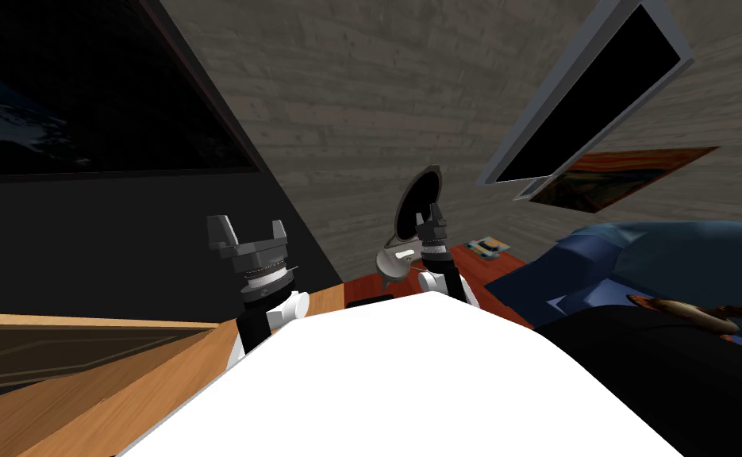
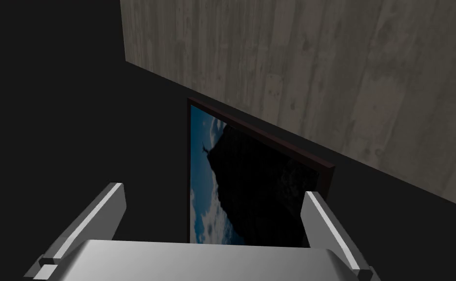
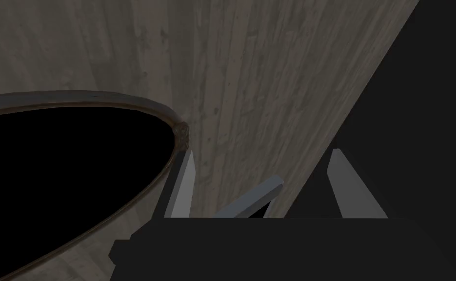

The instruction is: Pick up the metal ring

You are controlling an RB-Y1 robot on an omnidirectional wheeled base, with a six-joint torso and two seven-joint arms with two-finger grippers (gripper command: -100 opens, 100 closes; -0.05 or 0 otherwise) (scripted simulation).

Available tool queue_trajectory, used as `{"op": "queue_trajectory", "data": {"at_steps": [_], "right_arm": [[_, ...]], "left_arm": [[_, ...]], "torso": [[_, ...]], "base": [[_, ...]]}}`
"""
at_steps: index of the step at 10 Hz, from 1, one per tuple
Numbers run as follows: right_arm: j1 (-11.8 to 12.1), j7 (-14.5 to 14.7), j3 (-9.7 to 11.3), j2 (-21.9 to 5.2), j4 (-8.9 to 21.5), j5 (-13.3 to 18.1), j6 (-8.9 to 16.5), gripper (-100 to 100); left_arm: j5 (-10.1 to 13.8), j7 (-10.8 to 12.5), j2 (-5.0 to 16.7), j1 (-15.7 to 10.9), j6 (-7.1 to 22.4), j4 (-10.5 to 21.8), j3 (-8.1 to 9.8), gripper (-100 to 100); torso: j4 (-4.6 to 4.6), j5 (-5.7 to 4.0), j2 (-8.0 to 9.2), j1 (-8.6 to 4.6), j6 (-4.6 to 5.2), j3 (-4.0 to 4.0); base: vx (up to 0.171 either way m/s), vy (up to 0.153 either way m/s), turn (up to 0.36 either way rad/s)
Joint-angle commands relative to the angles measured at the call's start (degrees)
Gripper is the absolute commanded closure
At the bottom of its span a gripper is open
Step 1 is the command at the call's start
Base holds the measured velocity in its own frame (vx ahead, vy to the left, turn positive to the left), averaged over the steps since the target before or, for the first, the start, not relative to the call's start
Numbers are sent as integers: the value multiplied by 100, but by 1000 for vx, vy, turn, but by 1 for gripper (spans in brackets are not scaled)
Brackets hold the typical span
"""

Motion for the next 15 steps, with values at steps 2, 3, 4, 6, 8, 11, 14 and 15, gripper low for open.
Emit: {"op": "queue_trajectory", "data": {"at_steps": [2, 3, 4, 6, 8, 11, 14, 15], "right_arm": [[-97, -103, -129, -305, 220, -179, 136, -100], [-145, -155, -193, -387, 327, -268, 203, -100], [-202, -216, -269, -464, 452, -373, 282, -100], [-337, -363, -452, -603, 751, -627, 473, -100], [-498, -540, -673, -728, 1112, -932, 703, -100], [-682, -739, -921, -842, 1526, -1276, 963, -100], [-987, -1070, -1334, -986, 2180, -1808, 1382, -100], [-987, -1070, -1334, -986, 2218, -1847, 1396, -100]], "left_arm": [[0, 0, 0, 0, 0, 0, 0, 0], [0, 0, 0, 0, 0, 0, 0, 0], [0, 0, 0, 0, 0, 0, 0, 0], [0, 0, 0, 0, 0, 0, 0, 0], [0, 0, 0, 0, 0, 0, 0, 0], [0, 0, 0, 0, 0, 0, 0, 0], [0, 0, 0, 0, 0, 0, 0, 0], [0, 0, 1, 0, 0, 0, 0, 0]], "torso": [[0, -1, -1, -5, -1, 0], [0, -2, -1, -10, 0, 0], [-1, -3, -2, -12, 0, -1], [-1, -4, -3, -15, -1, -2], [-1, -4, -3, -18, 0, -2], [0, -5, -1, -22, 0, -1], [-1, -4, -3, -18, -1, -2], [-1, -5, -4, -22, 0, -2]], "base": [[-1, -16, 17], [4, -25, 21], [1, -26, 23], [2, -35, 25], [-1, -38, 31], [-2, -42, 29], [-1, -40, 35], [0, -37, 17]]}}
